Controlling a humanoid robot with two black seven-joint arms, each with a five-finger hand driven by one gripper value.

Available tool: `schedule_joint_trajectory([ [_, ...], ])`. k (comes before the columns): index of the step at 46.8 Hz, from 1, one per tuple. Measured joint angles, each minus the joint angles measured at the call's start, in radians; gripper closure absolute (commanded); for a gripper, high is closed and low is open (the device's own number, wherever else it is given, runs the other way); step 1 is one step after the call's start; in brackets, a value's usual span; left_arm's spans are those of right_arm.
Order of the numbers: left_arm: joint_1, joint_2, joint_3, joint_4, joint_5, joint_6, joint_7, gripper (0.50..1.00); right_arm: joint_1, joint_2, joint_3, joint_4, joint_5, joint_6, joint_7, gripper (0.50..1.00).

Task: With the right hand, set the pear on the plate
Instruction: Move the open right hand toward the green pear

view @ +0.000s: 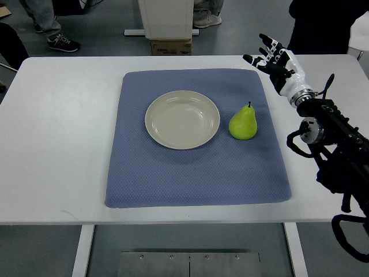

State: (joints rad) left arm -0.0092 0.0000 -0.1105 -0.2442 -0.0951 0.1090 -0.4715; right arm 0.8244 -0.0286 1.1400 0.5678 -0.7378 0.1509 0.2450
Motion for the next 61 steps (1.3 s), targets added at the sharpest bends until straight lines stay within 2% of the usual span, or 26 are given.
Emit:
schedule_joint_trajectory([
  [11,0.0,0.0,0.0,0.0,0.0,0.0,0.0,0.5,-0.011,-0.089,-0.024,0.003,0.047,0.075,0.017,0.5],
  [21,0.0,0.0,0.0,0.0,0.0,0.0,0.0,0.5,-0.033,-0.157,-0.17,0.008,0.081,0.081,0.109,0.5],
  [30,0.0,0.0,0.0,0.0,0.0,0.0,0.0,0.5,-0.047,-0.172,-0.26,0.025,0.081,0.082,0.179,0.5],
  [47,0.0,0.0,0.0,0.0,0.0,0.0,0.0,0.5,-0.07,-0.177,-0.342,0.094,0.08,0.085,0.189,0.5],
  [61,0.0,0.0,0.0,0.0,0.0,0.0,0.0,0.5,-0.112,-0.174,-0.416,0.102,0.08,0.085,0.243,0.5],
])
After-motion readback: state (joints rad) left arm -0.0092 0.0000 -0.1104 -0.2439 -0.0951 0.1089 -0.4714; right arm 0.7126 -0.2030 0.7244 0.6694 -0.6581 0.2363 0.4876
